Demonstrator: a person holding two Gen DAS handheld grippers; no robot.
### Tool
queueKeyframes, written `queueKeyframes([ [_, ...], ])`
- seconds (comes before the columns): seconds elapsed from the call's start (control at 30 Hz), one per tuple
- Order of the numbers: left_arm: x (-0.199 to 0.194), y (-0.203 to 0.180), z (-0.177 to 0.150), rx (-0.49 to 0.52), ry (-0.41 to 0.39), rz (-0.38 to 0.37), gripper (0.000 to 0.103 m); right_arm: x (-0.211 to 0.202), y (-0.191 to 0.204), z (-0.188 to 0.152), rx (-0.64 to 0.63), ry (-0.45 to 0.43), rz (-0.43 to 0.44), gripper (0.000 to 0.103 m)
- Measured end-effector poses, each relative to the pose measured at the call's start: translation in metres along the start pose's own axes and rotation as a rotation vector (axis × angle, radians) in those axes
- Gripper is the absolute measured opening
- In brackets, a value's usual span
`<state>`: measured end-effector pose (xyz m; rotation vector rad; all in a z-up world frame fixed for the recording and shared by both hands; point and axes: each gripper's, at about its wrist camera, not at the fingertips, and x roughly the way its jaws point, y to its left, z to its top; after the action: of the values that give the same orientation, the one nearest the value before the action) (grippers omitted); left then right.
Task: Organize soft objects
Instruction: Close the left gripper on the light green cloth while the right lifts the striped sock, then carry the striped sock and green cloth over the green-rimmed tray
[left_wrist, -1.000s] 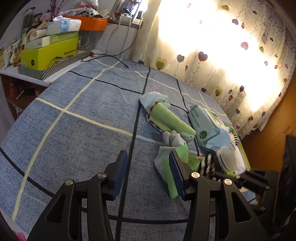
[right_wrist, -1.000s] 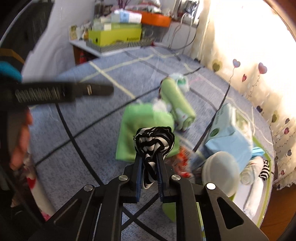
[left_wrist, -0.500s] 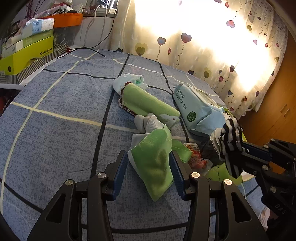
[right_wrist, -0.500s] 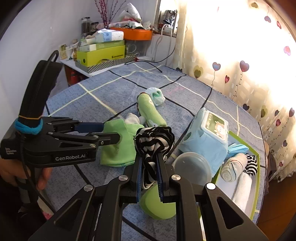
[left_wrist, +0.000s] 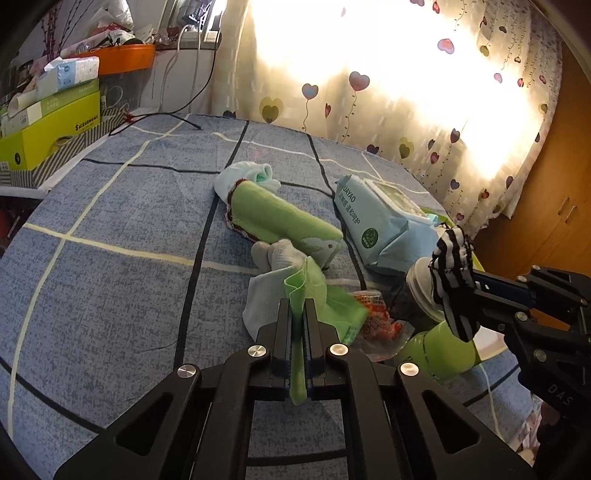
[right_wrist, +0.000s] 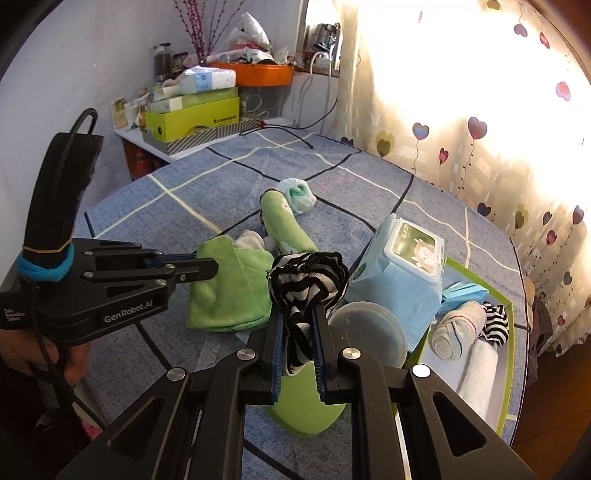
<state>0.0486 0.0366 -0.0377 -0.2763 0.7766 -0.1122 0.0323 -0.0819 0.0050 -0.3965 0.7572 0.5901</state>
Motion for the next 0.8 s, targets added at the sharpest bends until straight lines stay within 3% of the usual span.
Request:
queueKeyframes([
  [0.47,-0.046,-0.017,0.021,0.031,-0.117,-0.011,0.004,-0.024,-0.014,0.000,0.045,-0.081,-0.003,0.013],
  [0.8,-0.060,-0.041,0.036,0.062,-0.160,-0.027,0.004,-0.044,-0.030,-0.004,0.086,-0.136,-0.013,0.013],
])
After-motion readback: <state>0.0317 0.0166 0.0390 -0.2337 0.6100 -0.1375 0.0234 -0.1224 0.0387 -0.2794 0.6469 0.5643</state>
